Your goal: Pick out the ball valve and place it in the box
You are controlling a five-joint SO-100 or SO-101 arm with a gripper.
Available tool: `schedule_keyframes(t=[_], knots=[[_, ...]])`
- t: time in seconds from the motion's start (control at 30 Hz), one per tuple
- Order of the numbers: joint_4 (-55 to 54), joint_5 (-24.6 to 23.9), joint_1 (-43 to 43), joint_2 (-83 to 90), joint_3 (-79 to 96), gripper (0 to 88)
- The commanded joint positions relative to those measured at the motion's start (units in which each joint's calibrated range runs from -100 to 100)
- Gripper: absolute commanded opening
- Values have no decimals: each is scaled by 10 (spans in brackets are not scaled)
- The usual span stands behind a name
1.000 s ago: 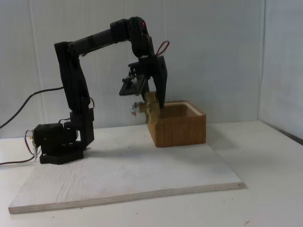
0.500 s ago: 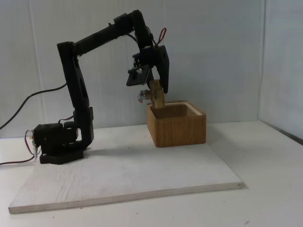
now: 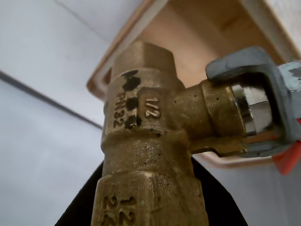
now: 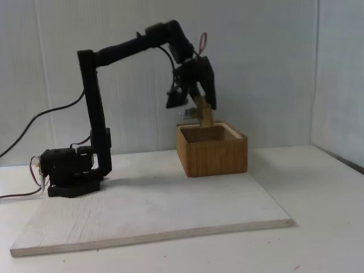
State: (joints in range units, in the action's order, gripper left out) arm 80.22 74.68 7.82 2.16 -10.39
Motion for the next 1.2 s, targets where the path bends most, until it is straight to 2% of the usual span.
schedule_keyframes(t=[0.0, 0.4, 0.73, 1.17], knots=[[-27, -28, 13, -14, -60, 15], [-31, -98, 80, -85, -111, 15], [-28, -135, 77, -135, -108, 15], [-41, -137, 105, -136, -54, 15]])
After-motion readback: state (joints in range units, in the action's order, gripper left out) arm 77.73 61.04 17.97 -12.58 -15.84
